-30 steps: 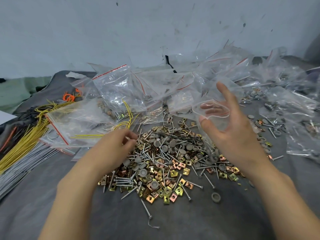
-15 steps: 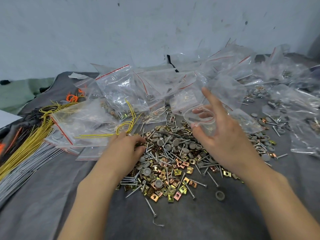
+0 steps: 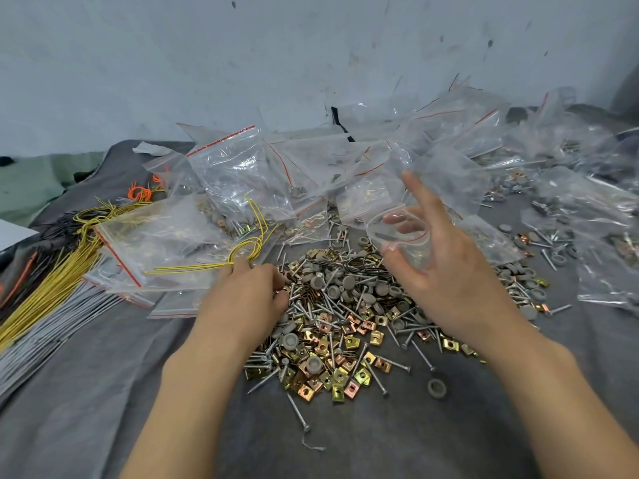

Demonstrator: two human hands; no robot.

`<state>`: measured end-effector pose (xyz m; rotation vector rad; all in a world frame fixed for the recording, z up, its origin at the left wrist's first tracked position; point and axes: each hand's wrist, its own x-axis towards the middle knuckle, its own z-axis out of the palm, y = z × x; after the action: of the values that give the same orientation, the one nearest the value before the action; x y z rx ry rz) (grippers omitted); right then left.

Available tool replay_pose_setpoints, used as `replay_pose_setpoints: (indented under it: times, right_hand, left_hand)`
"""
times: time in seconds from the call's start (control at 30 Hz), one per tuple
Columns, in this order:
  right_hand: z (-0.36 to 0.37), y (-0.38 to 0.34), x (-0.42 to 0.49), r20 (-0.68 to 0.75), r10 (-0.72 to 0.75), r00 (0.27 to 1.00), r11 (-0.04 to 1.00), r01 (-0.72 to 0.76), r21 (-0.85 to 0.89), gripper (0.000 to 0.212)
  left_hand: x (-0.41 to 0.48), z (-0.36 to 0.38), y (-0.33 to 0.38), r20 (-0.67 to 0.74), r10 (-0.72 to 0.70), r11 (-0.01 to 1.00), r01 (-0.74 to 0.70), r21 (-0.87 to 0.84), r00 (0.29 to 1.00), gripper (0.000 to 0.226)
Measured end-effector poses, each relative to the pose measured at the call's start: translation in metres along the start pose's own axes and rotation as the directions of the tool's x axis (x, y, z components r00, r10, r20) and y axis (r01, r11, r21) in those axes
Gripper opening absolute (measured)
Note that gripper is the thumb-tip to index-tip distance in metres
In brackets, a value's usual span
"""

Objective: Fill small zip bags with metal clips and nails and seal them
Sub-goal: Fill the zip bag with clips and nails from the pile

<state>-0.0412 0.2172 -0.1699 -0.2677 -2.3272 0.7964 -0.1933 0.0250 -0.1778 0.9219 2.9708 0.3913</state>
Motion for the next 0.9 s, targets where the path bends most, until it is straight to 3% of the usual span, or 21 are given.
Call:
replay_pose_setpoints:
  times: [0.23,0.3,0.4,0.53,0.67,0.9]
  right_hand:
    - [0.0,-0.004,0.001,0.01,-0.016,1.0,0.999,0.016,-0.031,0.065]
    - [0.0,-0.006,0.002,0.037,-0.03,0.999,0.997,0.033,-0.063,0.055]
    - [0.002,-0.008,0.003,0.06,-0.059,0.996,0.993,0.065,-0.096,0.042]
    - [0.006,-0.008,0.004,0.039,-0.11,0.993,0.981,0.115,-0.155,0.035]
    - [0.007,-0.008,0.003,0.017,-0.139,0.99,0.976,0.14,-0.167,0.032]
    - [0.006,-0.008,0.002,-0.012,-0.147,0.989,0.981,0.144,-0.132,0.029]
  left_hand:
    - [-0.001,0.001,0.0,-0.089,0.125,0.992,-0.128,-0.021,0.988,0.01]
    - [0.0,-0.002,0.003,-0.164,0.178,0.968,-0.203,-0.151,0.97,0.001]
    - [-0.002,-0.01,0.017,-0.226,0.198,0.826,-0.287,-0.486,0.954,0.01]
    - [-0.008,-0.011,0.038,-0.219,0.289,0.642,-0.358,-0.678,0.932,0.012]
    - [-0.01,-0.008,0.049,-0.252,0.353,0.562,-0.419,-0.713,0.901,0.013]
    - [-0.012,-0.006,0.051,-0.298,0.372,0.588,-0.472,-0.656,0.879,0.016]
